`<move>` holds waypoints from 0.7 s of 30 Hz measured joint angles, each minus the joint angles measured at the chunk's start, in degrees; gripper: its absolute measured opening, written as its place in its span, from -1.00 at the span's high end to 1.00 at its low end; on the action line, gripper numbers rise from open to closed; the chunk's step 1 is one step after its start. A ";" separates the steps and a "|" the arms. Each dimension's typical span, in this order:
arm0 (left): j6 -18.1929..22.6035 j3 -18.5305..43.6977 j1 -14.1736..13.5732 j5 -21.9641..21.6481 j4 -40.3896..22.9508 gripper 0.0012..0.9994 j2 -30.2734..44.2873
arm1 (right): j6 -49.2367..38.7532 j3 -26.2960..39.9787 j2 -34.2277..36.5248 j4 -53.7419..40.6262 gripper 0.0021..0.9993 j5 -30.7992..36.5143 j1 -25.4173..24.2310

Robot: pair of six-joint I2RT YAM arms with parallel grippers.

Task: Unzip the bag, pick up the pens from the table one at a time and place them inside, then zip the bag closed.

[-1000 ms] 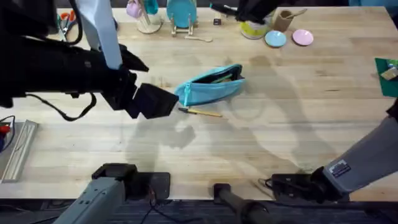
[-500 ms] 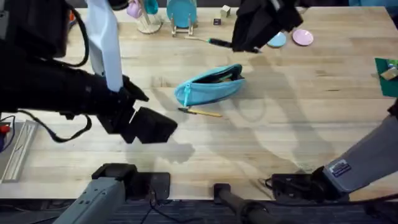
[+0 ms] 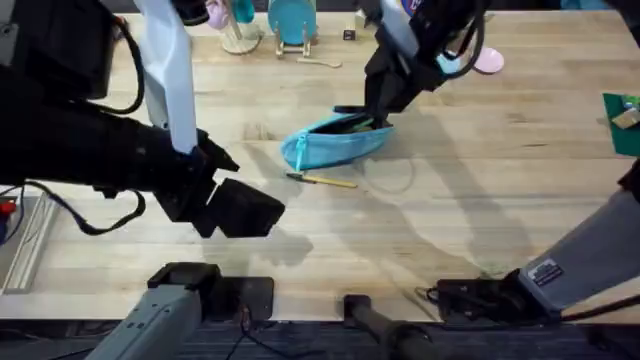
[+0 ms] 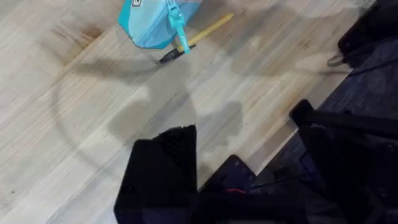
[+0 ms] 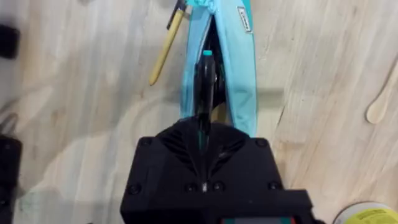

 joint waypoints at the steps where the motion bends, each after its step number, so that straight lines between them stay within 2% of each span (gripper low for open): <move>1: 0.00 0.00 0.00 0.00 0.00 -0.99 -0.01 | 0.01 -0.85 0.00 0.97 0.94 0.53 0.21; 13: -0.02 0.00 0.00 0.00 0.00 -0.99 0.00 | 0.03 -9.62 0.00 9.65 0.94 4.64 1.88; 21: -0.02 0.00 0.00 0.00 0.00 -0.99 0.00 | 0.38 -11.16 0.02 14.82 0.94 6.45 3.95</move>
